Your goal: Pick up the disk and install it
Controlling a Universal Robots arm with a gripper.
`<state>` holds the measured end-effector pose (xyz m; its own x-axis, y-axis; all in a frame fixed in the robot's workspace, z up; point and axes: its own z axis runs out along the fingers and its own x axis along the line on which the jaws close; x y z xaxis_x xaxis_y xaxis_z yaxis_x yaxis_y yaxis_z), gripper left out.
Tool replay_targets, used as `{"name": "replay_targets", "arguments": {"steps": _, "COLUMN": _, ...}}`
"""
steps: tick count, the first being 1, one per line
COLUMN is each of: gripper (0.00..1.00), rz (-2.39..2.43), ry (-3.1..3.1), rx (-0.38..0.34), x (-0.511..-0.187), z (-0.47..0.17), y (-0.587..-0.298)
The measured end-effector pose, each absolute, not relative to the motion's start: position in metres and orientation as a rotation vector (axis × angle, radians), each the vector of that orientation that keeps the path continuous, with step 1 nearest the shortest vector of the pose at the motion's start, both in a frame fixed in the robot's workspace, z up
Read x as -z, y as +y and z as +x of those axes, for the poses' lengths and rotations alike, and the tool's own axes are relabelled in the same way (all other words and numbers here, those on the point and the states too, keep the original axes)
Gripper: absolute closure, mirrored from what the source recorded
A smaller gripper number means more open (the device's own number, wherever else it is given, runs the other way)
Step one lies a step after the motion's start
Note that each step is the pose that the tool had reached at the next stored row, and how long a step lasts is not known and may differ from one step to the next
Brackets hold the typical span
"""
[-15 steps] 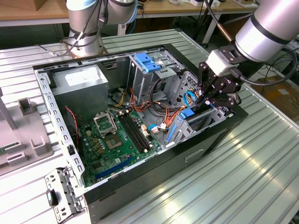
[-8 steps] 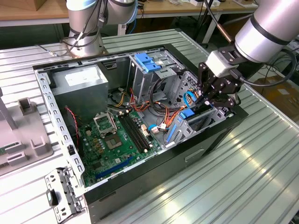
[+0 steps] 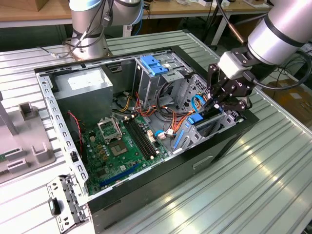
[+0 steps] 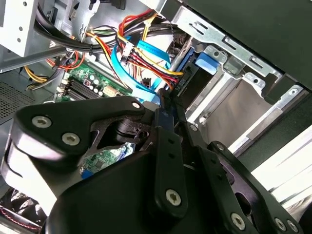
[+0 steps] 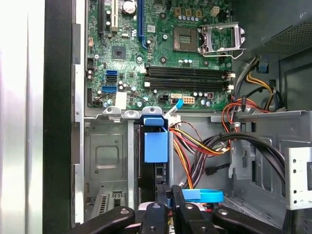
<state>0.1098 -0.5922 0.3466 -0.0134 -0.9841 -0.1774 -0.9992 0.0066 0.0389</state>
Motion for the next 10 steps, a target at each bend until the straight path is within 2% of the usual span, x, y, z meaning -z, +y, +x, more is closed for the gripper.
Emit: {"name": "replay_targets", "arguments": {"steps": 10, "gripper": 0.84, "rz": -2.143, "ry": 2.149, "rx": -0.239, "x": -0.342, "z": 0.11, "y": -0.5957}}
